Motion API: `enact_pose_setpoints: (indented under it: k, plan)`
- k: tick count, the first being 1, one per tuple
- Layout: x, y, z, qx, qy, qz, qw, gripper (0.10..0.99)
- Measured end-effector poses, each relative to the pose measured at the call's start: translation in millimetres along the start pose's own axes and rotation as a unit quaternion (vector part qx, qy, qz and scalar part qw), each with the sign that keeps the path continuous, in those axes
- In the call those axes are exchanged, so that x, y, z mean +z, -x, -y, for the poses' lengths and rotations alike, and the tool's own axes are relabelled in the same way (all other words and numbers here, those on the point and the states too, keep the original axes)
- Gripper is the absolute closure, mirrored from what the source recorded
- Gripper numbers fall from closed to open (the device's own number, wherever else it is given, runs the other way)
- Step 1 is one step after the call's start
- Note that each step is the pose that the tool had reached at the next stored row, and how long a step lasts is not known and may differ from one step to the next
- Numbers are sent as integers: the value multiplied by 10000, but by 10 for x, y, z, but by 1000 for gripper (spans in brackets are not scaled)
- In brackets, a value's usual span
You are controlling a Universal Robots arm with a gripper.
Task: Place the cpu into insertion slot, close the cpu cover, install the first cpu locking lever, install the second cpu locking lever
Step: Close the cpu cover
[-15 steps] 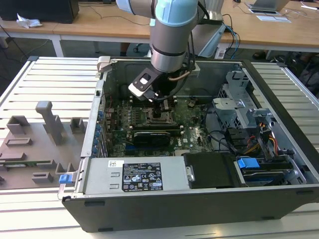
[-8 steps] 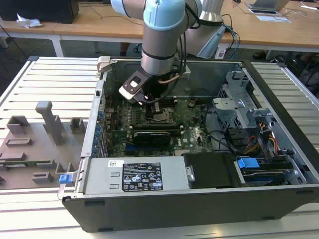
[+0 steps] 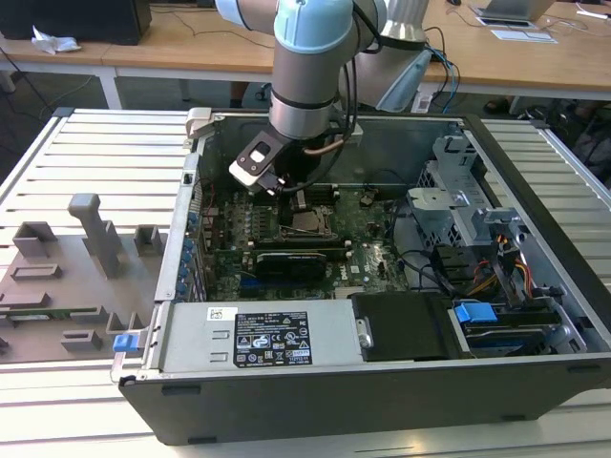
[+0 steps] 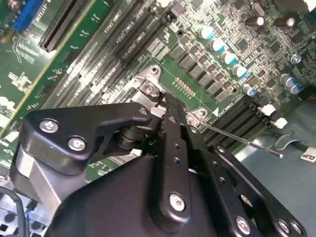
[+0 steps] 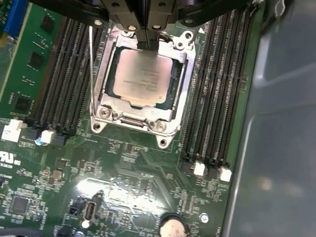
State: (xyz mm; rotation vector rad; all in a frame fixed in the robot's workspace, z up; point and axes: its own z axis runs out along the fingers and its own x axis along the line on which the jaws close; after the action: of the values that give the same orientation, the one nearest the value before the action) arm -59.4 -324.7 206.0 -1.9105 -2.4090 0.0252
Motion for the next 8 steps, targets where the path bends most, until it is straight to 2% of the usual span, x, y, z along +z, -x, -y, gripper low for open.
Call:
enact_pose_setpoints:
  k: [2,8]
  plan:
    - [0,-10,-14,-10,0,0,10000,980]
    - [-10,-4,-128,-20,-1,2,10000,980]
